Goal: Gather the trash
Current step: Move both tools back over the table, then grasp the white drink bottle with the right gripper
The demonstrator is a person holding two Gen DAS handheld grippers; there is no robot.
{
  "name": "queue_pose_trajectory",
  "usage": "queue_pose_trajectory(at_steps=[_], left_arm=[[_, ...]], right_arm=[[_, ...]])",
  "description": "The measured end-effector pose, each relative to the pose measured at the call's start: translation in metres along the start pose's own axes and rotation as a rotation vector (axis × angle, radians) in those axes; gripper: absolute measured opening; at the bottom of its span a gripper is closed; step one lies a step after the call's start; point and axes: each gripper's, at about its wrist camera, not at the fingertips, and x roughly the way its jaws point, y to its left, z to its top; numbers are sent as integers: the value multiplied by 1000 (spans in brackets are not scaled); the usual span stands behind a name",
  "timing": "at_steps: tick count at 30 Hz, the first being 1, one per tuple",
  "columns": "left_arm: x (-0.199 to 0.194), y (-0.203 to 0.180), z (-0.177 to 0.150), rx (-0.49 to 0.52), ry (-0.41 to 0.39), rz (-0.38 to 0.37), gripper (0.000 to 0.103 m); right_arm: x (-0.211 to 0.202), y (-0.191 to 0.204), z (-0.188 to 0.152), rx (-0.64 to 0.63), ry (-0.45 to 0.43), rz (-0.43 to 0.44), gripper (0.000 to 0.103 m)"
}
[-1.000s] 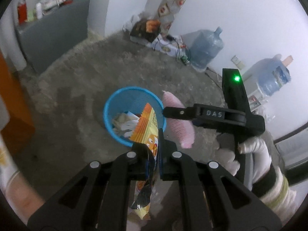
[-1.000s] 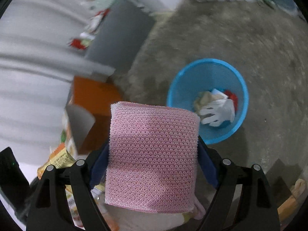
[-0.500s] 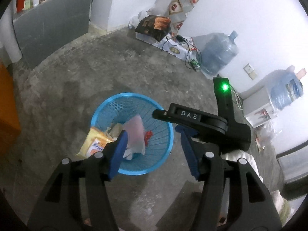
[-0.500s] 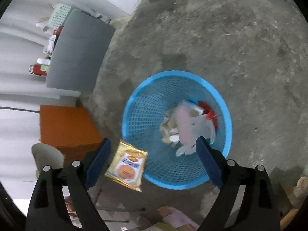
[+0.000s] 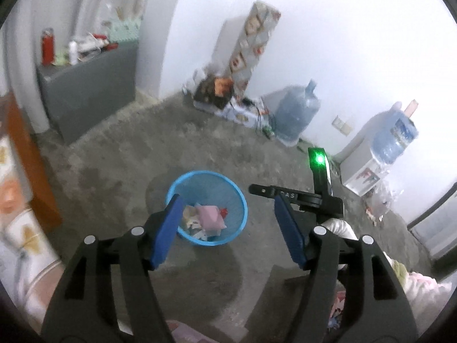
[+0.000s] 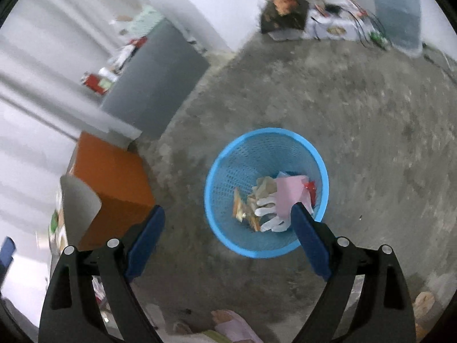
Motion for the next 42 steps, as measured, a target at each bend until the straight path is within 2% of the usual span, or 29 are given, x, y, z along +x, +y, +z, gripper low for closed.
queue_pose_trajectory(at_steps=[6,7,9,13,17,22,25,31,38,42], left_arm=[[-137,21,-31,-25,-171,79,70],[-167,29,-42,-42,-211,111,70],[-209,40,-58,-67,-268,179,79],[-295,59,-109,-101,-381,346,80],[-342,69,-161,-171,-431,420,80],[-363,79,-224,-249,-463,440,80],[-365,84,-260,-308,-490,426,80],[-348,88,-313,-391,-443,407,80],[-356,95,-336,-455,-438,362,80],[-367,101,-342,-454,-431,381,80]], right_arm=[[-48,60,-40,-149,-11,71,87],[-58,71,-50,-176,-20,87,87],[-79,92,-74,-219,-39,142,87],[-103,124,-116,-245,-17,251,87],[-113,158,-158,-254,50,344,87],[-119,209,-202,-279,105,402,87],[-115,242,-224,-294,140,415,88],[-87,315,-267,-340,248,401,88],[-43,363,-296,-301,300,339,87],[-24,372,-301,-250,318,310,87]])
